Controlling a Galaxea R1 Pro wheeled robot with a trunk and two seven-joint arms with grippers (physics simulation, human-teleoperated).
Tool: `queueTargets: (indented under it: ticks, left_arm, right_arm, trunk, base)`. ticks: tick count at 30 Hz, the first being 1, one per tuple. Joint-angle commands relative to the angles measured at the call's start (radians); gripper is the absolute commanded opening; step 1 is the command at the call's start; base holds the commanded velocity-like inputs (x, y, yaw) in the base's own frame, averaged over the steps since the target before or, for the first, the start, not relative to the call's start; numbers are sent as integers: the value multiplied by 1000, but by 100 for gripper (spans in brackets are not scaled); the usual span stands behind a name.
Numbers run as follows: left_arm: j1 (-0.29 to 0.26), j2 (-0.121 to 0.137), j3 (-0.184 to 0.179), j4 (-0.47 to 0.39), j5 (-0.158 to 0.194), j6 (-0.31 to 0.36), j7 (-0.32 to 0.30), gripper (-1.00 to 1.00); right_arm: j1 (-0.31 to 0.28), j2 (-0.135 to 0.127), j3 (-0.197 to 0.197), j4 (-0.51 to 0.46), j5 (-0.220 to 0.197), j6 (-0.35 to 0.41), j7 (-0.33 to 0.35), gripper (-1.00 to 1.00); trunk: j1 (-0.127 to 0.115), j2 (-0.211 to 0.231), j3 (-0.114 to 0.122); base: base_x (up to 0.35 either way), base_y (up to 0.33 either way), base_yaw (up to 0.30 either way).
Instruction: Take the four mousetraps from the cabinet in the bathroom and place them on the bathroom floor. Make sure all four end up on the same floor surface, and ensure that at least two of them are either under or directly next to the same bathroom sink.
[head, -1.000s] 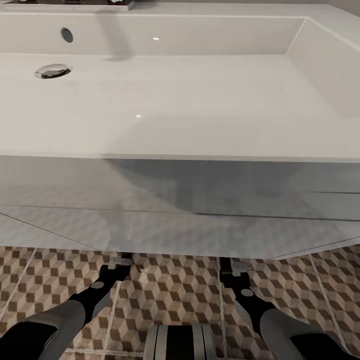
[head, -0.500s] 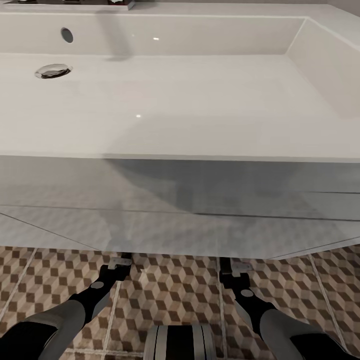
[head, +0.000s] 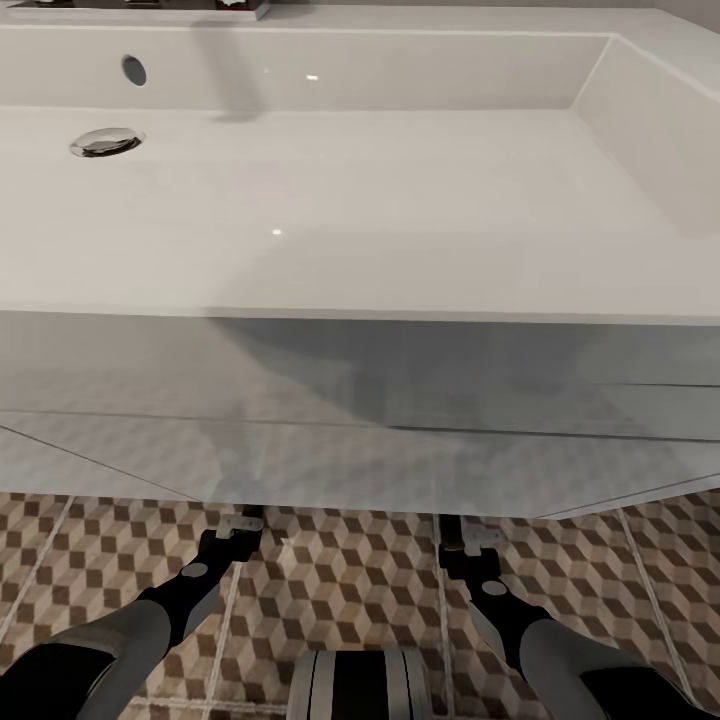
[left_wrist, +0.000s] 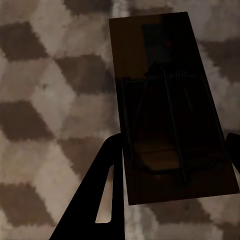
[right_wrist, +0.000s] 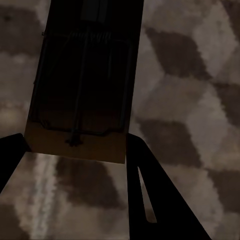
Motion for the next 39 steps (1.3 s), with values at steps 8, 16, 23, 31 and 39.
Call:
queueTargets:
  ticks: [8, 16, 23, 31, 39]
  left_arm:
    - [0, 0, -9, 1, 3, -3, 6, -100]
    - [0, 0, -9, 1, 3, -4, 6, -100]
    - [0, -1, -9, 1, 2, -17, 7, -100]
    - [0, -6, -9, 1, 1, -19, 8, -100]
    - [0, -6, -9, 1, 0, -20, 8, -100]
  right_arm:
    - [-1, 0, 6, 1, 1, -1, -3, -100]
    - [-1, 0, 6, 2, 1, -1, -3, -100]
    - [-1, 0, 7, 2, 1, -1, -3, -100]
    - [-1, 0, 7, 2, 2, -1, -3, -100]
    - [-1, 0, 6, 2, 2, -1, -3, -100]
  trunk:
    - [0, 0, -1]
    - [0, 0, -1]
    - [0, 0, -1]
    - [0, 0, -1]
    - [0, 0, -1]
  base:
    - [0, 0, 0]
    - [0, 0, 0]
    - [0, 0, 0]
    - [116, 14, 0]
    - [55, 10, 0]
